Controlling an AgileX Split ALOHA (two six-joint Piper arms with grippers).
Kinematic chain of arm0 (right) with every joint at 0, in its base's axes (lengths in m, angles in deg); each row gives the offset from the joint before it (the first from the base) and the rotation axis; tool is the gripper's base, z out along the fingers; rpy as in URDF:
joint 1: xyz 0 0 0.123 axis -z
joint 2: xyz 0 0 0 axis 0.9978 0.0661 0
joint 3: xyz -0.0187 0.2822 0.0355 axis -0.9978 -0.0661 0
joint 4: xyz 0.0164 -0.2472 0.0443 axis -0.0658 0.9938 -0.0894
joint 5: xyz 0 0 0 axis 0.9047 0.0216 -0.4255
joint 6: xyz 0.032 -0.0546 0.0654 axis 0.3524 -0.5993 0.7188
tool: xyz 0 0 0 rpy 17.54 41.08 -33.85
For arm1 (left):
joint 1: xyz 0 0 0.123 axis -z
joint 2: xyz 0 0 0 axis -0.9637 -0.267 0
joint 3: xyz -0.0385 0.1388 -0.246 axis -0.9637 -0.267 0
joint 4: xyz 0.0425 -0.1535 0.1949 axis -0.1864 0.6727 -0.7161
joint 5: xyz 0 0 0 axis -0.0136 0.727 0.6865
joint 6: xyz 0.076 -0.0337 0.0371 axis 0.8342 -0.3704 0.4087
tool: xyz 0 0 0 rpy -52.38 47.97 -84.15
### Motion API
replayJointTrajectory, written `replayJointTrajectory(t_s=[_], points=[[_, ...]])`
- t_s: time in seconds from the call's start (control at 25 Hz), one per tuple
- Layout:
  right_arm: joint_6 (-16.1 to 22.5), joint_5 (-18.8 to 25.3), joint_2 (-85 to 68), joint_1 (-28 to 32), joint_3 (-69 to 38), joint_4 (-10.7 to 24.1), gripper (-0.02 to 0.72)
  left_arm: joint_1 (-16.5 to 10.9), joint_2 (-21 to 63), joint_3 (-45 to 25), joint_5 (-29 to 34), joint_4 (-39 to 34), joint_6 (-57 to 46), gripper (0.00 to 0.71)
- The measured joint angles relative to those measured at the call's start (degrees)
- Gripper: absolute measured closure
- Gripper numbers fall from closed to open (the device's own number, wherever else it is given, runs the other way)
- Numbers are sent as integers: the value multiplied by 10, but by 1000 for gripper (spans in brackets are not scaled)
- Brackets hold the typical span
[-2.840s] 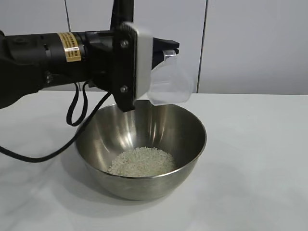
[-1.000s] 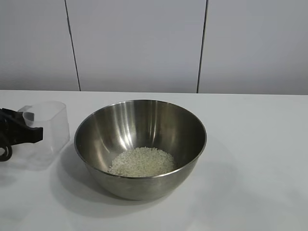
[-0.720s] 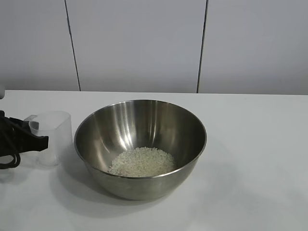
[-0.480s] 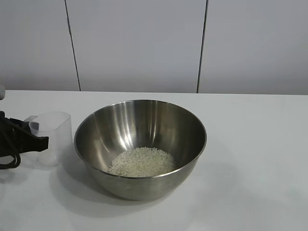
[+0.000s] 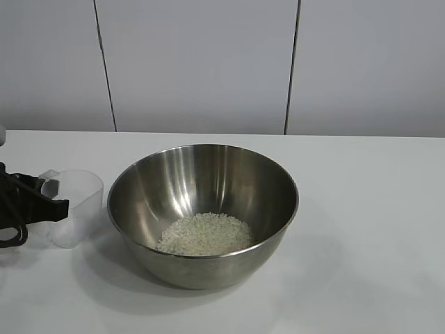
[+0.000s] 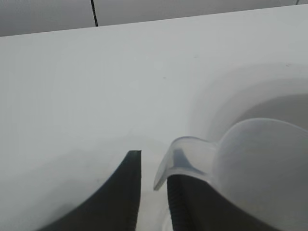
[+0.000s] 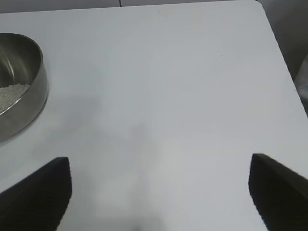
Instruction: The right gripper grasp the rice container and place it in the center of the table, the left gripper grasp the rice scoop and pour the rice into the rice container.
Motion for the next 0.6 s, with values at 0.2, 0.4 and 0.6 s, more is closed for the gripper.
replayJointTrajectory(t_s=[0.2, 0.4, 0.6], points=[[0, 0, 0, 0, 0, 0, 10, 0, 0, -15, -1, 0, 43, 415], [0, 0, 0, 0, 0, 0, 10, 0, 0, -30, -1, 8, 52, 327], [0, 0, 0, 0, 0, 0, 10, 0, 0, -57, -2, 45, 52, 151]])
